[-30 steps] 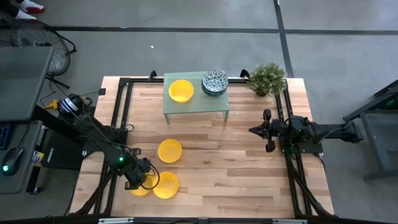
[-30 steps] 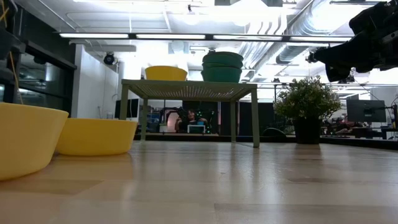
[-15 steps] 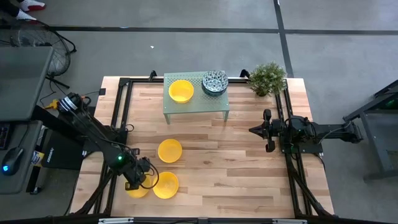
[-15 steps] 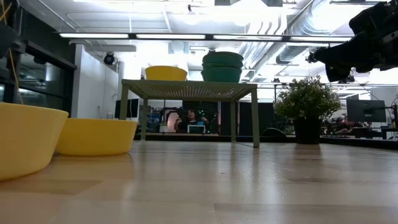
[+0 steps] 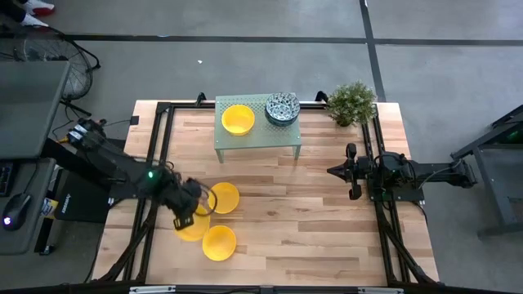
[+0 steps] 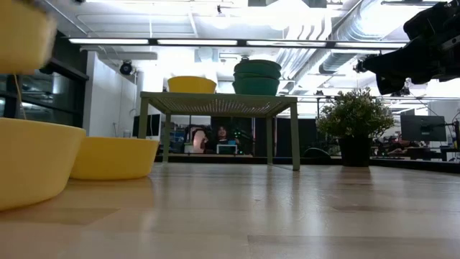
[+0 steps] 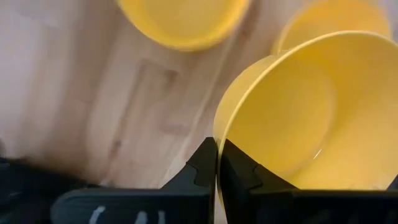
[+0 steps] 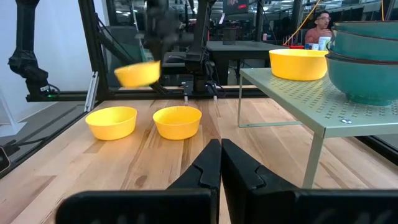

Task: Pick & Place Mini bowls
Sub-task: Stack the yellow bowl on top of the other yellow bowl on the shelf

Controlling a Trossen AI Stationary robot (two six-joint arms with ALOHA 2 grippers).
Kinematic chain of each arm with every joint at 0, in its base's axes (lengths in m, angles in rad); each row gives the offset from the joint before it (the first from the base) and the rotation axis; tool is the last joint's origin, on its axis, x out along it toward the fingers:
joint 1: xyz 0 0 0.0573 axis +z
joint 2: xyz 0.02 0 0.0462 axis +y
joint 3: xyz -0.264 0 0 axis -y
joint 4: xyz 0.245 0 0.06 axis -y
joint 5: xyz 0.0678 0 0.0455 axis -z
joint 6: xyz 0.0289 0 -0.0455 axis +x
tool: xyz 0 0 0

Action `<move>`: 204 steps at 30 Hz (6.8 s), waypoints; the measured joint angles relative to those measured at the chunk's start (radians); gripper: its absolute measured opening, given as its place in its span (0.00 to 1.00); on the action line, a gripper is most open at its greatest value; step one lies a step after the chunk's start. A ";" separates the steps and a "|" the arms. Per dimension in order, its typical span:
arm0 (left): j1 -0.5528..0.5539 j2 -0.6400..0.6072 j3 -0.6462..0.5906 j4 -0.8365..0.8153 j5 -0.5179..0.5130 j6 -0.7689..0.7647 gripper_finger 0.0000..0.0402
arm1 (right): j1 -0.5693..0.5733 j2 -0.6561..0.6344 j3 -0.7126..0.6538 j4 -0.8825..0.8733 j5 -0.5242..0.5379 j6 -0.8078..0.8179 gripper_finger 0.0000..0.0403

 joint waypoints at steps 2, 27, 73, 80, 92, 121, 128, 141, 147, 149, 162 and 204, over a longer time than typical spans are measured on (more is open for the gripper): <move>0.049 -0.001 0.084 -0.080 -0.031 0.017 0.00 | 0.000 0.000 0.000 0.000 0.000 0.000 0.00; 0.981 0.308 0.777 -0.211 -0.084 0.949 0.00 | 0.000 0.000 0.000 0.000 0.000 0.000 0.00; 1.230 0.564 0.854 -0.184 0.107 0.997 0.00 | 0.000 0.000 0.000 0.000 0.000 0.000 0.00; 1.230 0.566 0.853 -0.189 0.111 0.996 0.08 | 0.000 0.000 0.000 0.000 0.000 0.000 0.00; 1.229 0.566 0.862 -0.149 0.065 0.996 0.34 | 0.000 0.000 0.000 0.000 0.000 0.000 0.00; 0.900 0.398 0.863 -0.364 -0.058 0.686 0.32 | 0.000 0.000 0.000 0.002 -0.080 -0.004 0.00; 0.820 0.280 0.663 -0.339 -0.046 0.506 0.32 | 0.000 0.000 0.000 0.002 -0.081 -0.003 0.00; 0.657 0.104 0.348 -0.270 -0.057 0.298 0.32 | 0.000 0.000 0.000 0.001 -0.077 0.000 0.00; 0.554 0.054 0.233 -0.224 -0.043 0.178 0.32 | 0.000 0.000 0.000 0.001 -0.076 0.000 0.00; 0.517 0.053 0.192 -0.202 -0.033 0.151 0.32 | 0.000 0.000 0.000 0.001 -0.075 0.000 0.00; 0.373 0.145 0.028 0.075 -0.016 0.075 0.32 | 0.000 0.000 0.000 0.004 -0.074 0.000 0.00; 0.358 0.382 -0.063 0.206 0.118 -0.159 0.32 | 0.000 0.013 0.000 0.007 -0.075 0.000 0.00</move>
